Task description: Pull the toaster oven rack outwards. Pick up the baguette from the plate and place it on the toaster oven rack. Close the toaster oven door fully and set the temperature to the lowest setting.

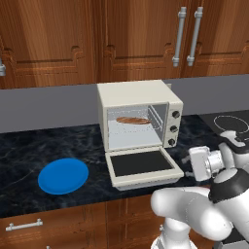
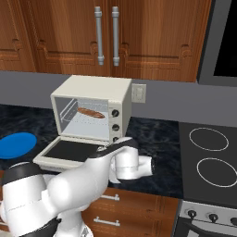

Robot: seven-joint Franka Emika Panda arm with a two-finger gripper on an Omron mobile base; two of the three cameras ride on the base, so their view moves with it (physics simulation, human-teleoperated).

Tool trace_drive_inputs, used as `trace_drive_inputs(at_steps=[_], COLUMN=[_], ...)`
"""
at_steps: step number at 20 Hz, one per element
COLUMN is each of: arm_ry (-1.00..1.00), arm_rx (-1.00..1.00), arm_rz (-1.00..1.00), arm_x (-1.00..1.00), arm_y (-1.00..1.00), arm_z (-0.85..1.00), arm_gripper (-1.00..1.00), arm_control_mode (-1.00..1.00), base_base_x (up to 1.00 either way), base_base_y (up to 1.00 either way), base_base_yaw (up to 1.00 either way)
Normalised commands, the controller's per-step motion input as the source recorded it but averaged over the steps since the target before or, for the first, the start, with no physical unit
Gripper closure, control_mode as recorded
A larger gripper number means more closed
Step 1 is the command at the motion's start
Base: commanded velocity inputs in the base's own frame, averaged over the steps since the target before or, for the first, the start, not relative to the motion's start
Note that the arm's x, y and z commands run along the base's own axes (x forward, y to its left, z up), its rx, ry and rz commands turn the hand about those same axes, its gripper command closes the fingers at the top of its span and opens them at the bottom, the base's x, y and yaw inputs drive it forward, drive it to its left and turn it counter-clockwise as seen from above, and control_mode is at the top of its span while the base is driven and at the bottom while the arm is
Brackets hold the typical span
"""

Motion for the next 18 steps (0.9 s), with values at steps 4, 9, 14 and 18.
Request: trace_drive_inputs(at_steps=[4,9,14,18], arm_ry=[-0.03,0.0,0.0,0.0], arm_rx=[0.0,0.0,0.0,0.0], arm_rz=[0.0,0.0,0.0,0.0], arm_x=[0.0,0.0,0.02,0.05], arm_y=[0.0,0.0,0.0,0.0], arm_z=[-0.12,-0.16,-0.11,-0.04], arm_gripper=[-1.0,-1.0,-1.0,-1.0], arm_control_mode=[-1.0,-1.0,-1.0,-1.0], base_base_x=[0.0,0.0,0.0,0.0], base_base_y=[0.0,0.0,0.0,0.0], base_base_yaw=[0.0,0.0,0.0,0.0])
